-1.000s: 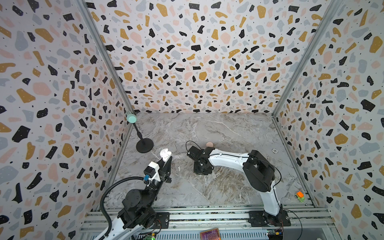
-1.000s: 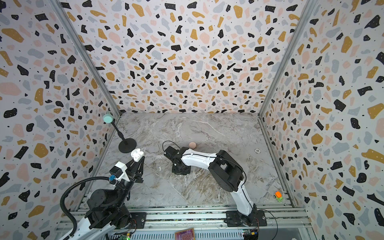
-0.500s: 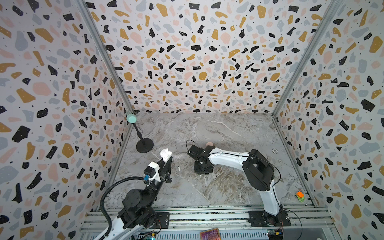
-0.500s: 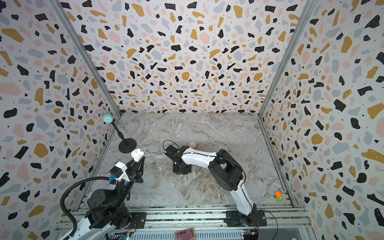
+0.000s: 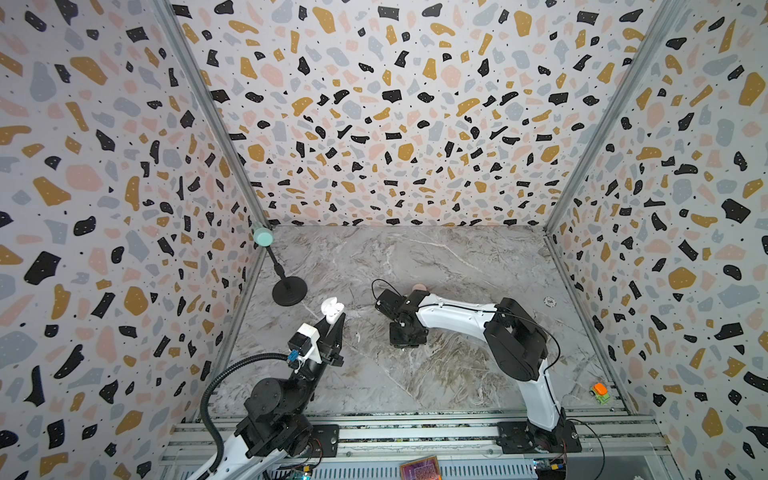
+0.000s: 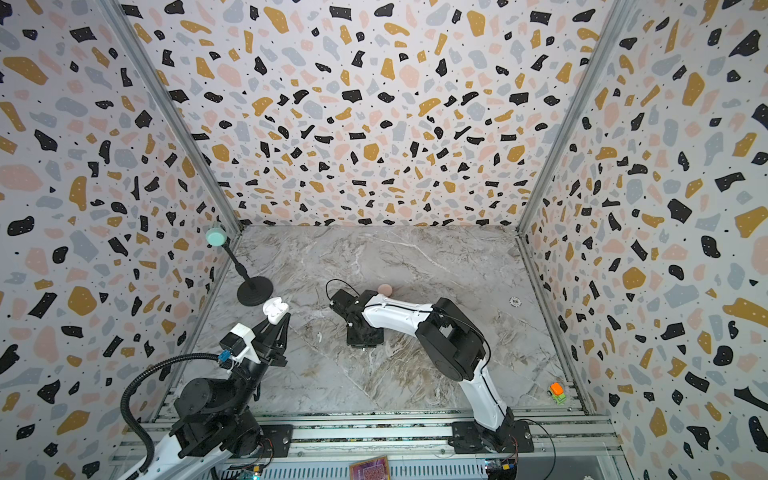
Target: Insert the wireless bluetooth earbuds into the charging case
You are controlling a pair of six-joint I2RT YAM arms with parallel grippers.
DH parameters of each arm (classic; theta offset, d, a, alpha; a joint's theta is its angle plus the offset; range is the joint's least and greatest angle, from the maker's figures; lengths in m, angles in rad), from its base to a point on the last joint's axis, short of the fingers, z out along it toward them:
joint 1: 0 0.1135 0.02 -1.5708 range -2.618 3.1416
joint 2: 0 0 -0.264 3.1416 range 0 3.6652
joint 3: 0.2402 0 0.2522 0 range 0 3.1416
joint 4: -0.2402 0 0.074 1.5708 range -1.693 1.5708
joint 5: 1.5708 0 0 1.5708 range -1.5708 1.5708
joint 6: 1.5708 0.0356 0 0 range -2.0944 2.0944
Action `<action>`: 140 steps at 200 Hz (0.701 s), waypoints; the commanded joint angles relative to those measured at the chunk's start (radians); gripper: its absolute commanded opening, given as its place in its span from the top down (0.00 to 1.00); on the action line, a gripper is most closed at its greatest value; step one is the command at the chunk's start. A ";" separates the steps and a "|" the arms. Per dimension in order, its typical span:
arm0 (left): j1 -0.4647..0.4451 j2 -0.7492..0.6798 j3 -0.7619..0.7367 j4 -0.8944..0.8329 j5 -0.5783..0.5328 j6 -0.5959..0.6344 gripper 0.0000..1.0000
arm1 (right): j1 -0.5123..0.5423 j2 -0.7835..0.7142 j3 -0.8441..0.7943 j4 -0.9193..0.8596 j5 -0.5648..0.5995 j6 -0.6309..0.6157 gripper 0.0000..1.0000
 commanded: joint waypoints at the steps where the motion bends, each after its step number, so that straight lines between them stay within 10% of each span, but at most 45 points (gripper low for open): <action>1: 0.005 0.006 0.015 0.033 0.012 -0.009 1.00 | -0.008 0.014 -0.056 -0.014 0.035 -0.025 0.83; 140: 0.005 0.059 0.011 0.041 0.110 -0.013 1.00 | 0.020 -0.317 -0.277 0.258 0.154 -0.058 0.85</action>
